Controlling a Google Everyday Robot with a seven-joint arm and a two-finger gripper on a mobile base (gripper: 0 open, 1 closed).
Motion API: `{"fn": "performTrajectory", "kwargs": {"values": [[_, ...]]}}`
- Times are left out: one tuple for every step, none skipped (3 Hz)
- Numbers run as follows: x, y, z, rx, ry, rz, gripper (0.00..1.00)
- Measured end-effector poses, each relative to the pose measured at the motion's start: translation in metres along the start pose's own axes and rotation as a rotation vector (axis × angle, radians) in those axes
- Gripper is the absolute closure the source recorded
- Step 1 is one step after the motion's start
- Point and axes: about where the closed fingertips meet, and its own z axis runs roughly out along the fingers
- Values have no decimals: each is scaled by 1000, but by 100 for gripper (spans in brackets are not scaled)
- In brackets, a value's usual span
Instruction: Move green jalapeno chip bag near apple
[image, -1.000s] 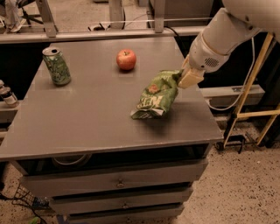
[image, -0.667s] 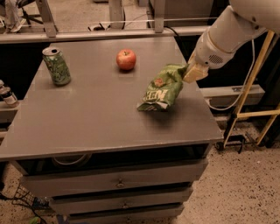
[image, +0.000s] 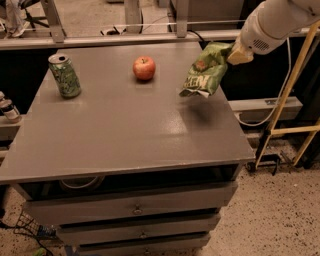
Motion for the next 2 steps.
{"fn": "performTrajectory", "kwargs": {"values": [[-2,-2,2,9,-7,2,100],[-1,-2,9,16,-22,41,100]]}}
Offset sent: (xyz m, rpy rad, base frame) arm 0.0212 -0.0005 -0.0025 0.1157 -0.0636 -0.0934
